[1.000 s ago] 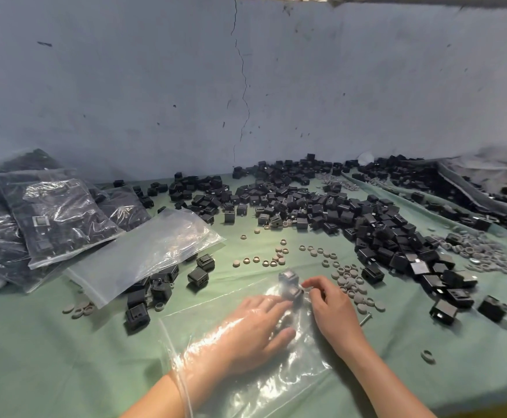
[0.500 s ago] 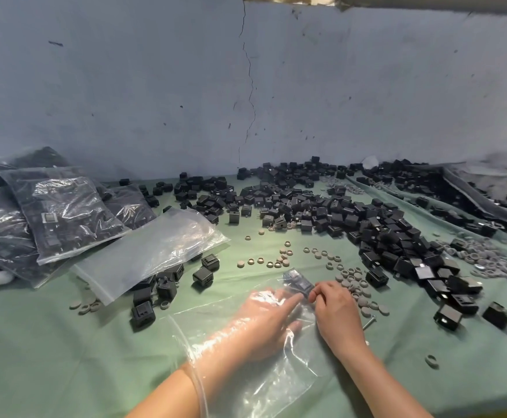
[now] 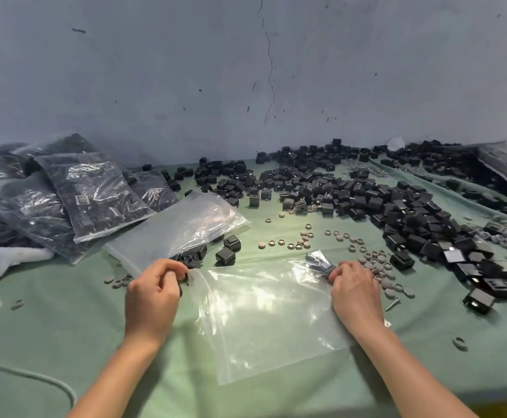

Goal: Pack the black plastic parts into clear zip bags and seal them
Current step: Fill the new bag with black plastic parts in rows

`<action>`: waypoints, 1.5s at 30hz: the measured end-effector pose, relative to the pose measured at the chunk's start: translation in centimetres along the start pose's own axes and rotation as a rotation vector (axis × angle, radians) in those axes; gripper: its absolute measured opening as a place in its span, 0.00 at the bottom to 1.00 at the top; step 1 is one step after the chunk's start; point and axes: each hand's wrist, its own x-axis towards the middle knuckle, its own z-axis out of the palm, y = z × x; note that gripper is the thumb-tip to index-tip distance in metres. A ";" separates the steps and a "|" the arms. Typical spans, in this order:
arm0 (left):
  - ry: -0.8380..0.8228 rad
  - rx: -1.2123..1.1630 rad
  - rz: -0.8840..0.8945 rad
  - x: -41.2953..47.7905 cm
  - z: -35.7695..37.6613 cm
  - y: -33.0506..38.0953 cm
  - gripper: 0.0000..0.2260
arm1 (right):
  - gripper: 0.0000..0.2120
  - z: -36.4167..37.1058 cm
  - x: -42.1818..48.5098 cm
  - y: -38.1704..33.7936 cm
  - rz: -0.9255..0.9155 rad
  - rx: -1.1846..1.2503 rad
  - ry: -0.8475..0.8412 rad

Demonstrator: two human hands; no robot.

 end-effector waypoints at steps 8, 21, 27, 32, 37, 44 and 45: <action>-0.259 0.492 -0.038 -1.3 0.3 -3.2 0.17 | 0.12 0.3 -0.3 -0.4 0.001 -0.017 0.024; -0.358 -0.064 -0.025 -4.6 -2.4 -1.4 0.25 | 0.11 0.1 -0.4 -0.3 -0.007 0.001 0.038; -0.433 0.089 0.010 -7.0 -2.7 -1.8 0.13 | 0.10 0.1 -0.5 -0.2 -0.003 0.012 0.039; -0.658 0.051 0.280 -6.9 -2.8 -0.2 0.05 | 0.10 0.2 -0.5 -0.2 -0.002 0.020 0.028; -0.740 0.298 0.510 -6.3 -3.0 -0.7 0.18 | 0.10 0.2 -0.6 -0.3 0.007 0.043 0.027; -0.783 0.379 0.497 -3.8 1.9 0.7 0.13 | 0.13 0.0 -0.5 -0.5 0.028 0.075 0.000; -0.777 0.366 0.476 -3.6 2.8 1.3 0.12 | 0.13 0.0 -0.4 -0.5 0.033 0.088 -0.003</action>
